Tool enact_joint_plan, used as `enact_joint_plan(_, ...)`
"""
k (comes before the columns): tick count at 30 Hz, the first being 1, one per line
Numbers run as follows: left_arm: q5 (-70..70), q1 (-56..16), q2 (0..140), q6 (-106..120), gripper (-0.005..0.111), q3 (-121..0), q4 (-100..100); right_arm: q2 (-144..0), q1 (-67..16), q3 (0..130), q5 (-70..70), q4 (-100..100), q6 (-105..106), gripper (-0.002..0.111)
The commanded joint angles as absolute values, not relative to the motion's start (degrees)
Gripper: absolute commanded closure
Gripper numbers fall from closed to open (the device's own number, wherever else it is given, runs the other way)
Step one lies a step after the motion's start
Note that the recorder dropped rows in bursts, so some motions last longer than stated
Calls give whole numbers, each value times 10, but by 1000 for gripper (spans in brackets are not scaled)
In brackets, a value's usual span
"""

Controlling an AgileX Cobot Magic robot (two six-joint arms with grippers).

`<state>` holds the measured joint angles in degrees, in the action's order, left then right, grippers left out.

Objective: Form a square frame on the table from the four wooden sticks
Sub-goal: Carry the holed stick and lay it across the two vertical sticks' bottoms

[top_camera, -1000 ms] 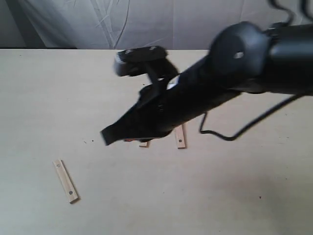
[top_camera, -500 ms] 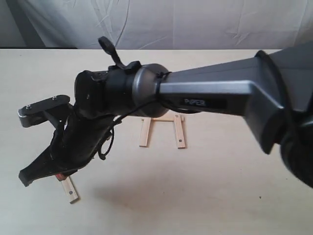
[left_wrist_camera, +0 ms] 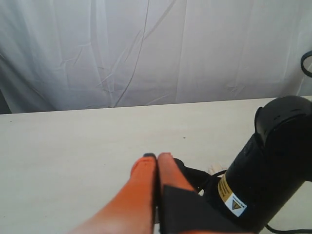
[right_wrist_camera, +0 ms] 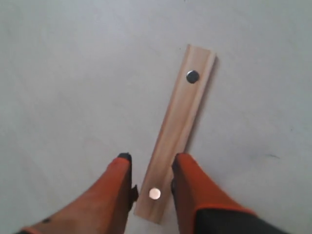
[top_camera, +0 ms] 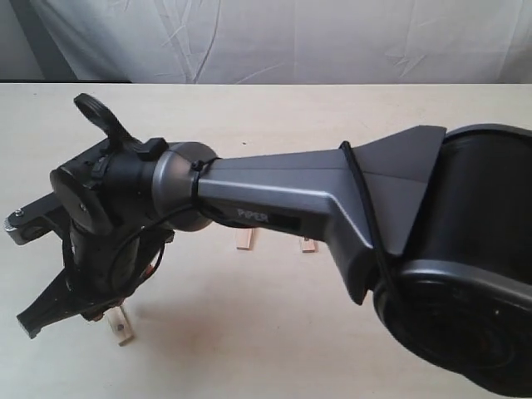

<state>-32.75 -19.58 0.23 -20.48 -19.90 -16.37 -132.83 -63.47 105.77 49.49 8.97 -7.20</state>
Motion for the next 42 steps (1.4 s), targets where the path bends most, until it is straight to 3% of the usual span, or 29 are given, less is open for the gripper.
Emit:
enact_joint_plan(1,-325,-195,0,-204,107,-203,-160,-1337,-640,1076,483,76,-81,67)
enact_joint_plan(3,-328,-195,0,-204,107,-203,-160,-1337,-640,1077,476,73,-90,59)
enact_joint_plan(22,-329,-195,0,-204,107,-203,-160,-1372,-641,1077,477,11,-165,61)
enact_joint_plan(25,-330,-195,0,-204,107,-203,-160,-1378,-641,1077,493,8,-165,72)
enact_joint_plan(32,-331,-195,0,-204,107,-203,-160,-1377,-641,1077,522,3,-165,109)
enact_joint_plan(42,-331,-195,0,-204,107,-203,-164,-1286,-562,1067,643,-37,-67,109)
